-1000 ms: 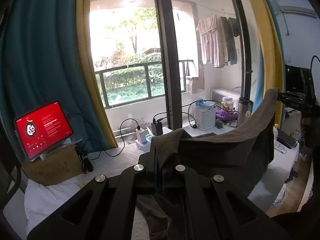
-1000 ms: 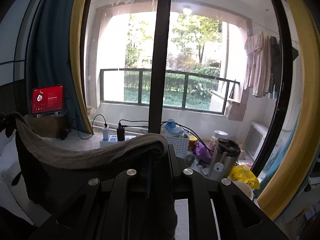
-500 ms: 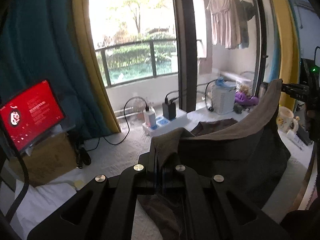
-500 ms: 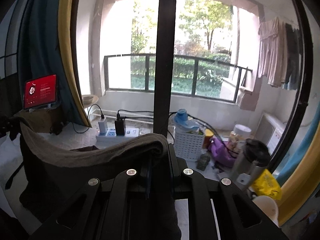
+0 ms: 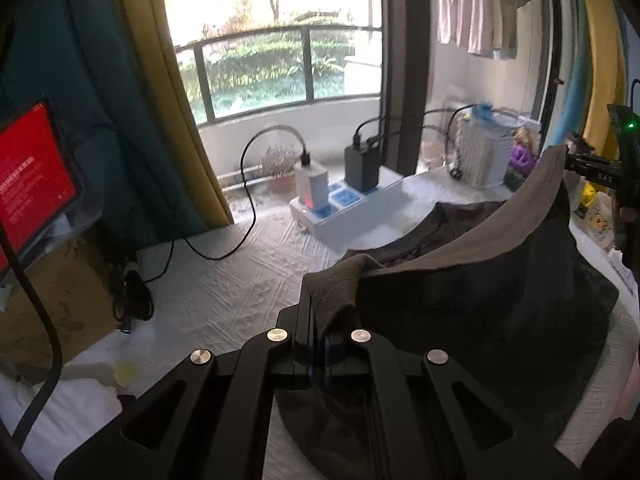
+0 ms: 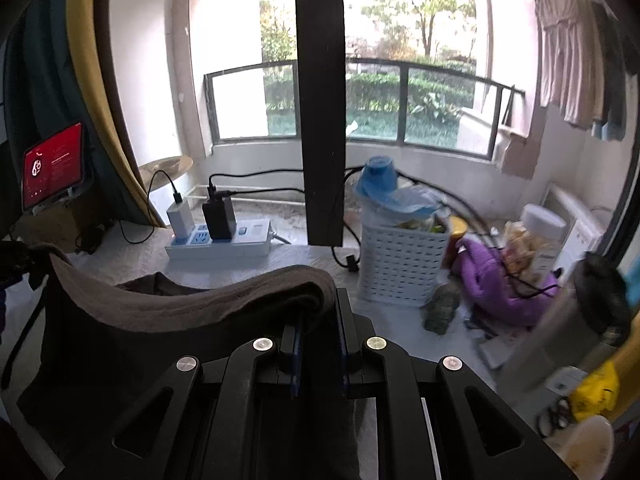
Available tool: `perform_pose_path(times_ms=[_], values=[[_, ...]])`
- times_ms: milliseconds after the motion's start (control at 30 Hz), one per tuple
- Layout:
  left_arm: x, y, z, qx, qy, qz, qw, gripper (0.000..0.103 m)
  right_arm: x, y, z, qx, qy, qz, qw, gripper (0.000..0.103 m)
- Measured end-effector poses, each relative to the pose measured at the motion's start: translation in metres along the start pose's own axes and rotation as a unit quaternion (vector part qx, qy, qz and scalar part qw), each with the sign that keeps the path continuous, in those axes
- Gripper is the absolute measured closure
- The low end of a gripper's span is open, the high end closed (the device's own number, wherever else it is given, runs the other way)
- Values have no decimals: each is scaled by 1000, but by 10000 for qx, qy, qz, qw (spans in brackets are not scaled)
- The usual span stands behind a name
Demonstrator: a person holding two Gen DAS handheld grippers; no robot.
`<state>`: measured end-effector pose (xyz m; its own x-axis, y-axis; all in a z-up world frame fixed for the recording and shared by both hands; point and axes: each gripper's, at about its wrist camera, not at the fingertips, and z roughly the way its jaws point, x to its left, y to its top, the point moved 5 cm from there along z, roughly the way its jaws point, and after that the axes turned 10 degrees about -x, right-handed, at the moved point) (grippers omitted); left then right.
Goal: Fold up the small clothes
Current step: 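Lift the shirt high with both grippers and shake it out, then lower the shirt onto the bed and open both grippers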
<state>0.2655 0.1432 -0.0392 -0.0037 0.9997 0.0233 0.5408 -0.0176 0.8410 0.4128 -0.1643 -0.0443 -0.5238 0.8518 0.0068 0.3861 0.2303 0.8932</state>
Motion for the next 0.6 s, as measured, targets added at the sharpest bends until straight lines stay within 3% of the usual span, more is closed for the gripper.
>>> perform_pose_path(times_ms=[167,600], values=[[12,-12,31,306,28,-97,9995,101,-5,-11,45,346,193,32,9992,89],[36,-44,100,945,225,-15,9953,100,-20,-50,145,1360,-65,-477,9895,89]])
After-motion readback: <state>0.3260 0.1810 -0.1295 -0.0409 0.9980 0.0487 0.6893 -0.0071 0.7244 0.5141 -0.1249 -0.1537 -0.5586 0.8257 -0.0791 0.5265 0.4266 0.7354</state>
